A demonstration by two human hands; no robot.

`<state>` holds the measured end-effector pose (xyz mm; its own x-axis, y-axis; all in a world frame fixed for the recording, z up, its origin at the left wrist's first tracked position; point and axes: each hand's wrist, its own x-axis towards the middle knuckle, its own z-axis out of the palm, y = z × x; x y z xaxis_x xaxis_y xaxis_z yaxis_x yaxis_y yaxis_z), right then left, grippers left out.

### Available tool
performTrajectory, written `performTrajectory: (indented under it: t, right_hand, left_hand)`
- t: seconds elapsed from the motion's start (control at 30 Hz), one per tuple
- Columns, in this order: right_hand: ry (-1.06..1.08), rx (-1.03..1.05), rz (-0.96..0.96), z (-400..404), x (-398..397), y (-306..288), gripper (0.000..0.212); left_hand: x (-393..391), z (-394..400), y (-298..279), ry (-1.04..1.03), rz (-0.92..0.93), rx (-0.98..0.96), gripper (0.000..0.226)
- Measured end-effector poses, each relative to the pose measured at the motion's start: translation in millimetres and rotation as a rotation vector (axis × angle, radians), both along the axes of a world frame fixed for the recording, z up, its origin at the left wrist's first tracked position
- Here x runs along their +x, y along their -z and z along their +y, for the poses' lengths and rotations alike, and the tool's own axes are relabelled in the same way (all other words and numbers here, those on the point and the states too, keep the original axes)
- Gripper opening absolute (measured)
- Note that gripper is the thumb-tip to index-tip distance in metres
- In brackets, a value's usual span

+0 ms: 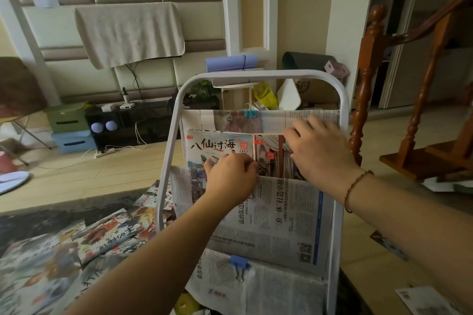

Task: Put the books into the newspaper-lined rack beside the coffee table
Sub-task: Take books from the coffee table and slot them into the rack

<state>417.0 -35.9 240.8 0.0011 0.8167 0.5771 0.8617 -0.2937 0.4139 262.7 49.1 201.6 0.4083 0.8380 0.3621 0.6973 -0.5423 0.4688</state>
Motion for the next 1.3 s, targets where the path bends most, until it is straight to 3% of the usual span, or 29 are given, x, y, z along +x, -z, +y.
performTrajectory:
  t: [0.4,0.63,0.8,1.13,1.3]
  right_hand:
    - [-0.007,0.026,0.038,-4,-22,1,0.039]
    - [-0.58,0.208,0.152,25,-118,17,0.043]
    - [-0.785,0.045,0.309,52,-232,63,0.039]
    - [-1.02,-0.48,0.415,61,-450,152,0.044]
    - [-0.989,-0.702,0.388,64,-506,180,0.049]
  left_hand:
    - [-29,-3,8,0.121,-0.057,0.024,0.027]
    - [-124,-5,13,0.102,-0.13,0.164,0.022]
    - [-253,-12,41,-0.13,-0.082,0.133,0.026]
    - [-529,-58,141,-0.711,0.135,-0.244,0.031]
    - [-582,-72,176,-0.72,0.311,-0.414,0.044]
